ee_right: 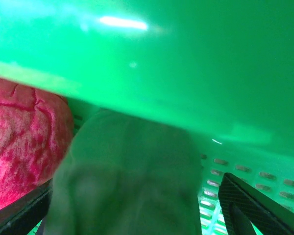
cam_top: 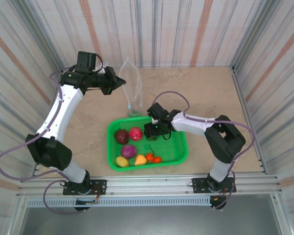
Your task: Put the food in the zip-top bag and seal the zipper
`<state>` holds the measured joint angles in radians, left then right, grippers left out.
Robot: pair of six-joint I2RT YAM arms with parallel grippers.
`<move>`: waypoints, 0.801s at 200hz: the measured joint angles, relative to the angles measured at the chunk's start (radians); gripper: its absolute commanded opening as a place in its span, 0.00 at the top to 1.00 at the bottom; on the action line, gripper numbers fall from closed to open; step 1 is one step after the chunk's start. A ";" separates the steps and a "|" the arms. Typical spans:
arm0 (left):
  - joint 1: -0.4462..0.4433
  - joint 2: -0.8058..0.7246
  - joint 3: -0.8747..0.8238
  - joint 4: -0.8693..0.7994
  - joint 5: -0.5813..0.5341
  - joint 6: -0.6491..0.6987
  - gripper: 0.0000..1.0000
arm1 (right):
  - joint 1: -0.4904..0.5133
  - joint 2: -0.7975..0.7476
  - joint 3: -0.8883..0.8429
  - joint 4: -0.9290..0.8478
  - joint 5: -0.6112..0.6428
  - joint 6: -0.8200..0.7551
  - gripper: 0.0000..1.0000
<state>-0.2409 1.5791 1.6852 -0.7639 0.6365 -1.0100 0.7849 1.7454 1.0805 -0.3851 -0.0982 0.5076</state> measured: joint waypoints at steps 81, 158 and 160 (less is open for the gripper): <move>0.000 0.000 0.000 -0.003 0.000 0.004 1.00 | -0.013 -0.142 -0.044 -0.061 -0.010 -0.029 0.49; -0.004 0.007 0.011 -0.002 0.002 0.019 1.00 | -0.106 -0.484 0.008 -0.158 -0.072 -0.059 0.48; -0.005 0.008 0.012 -0.002 0.002 0.018 1.00 | -0.109 -0.489 0.015 -0.161 -0.076 -0.060 0.48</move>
<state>-0.2462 1.5871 1.6974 -0.7658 0.6384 -0.9916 0.6758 1.2568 1.0954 -0.5461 -0.1738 0.4473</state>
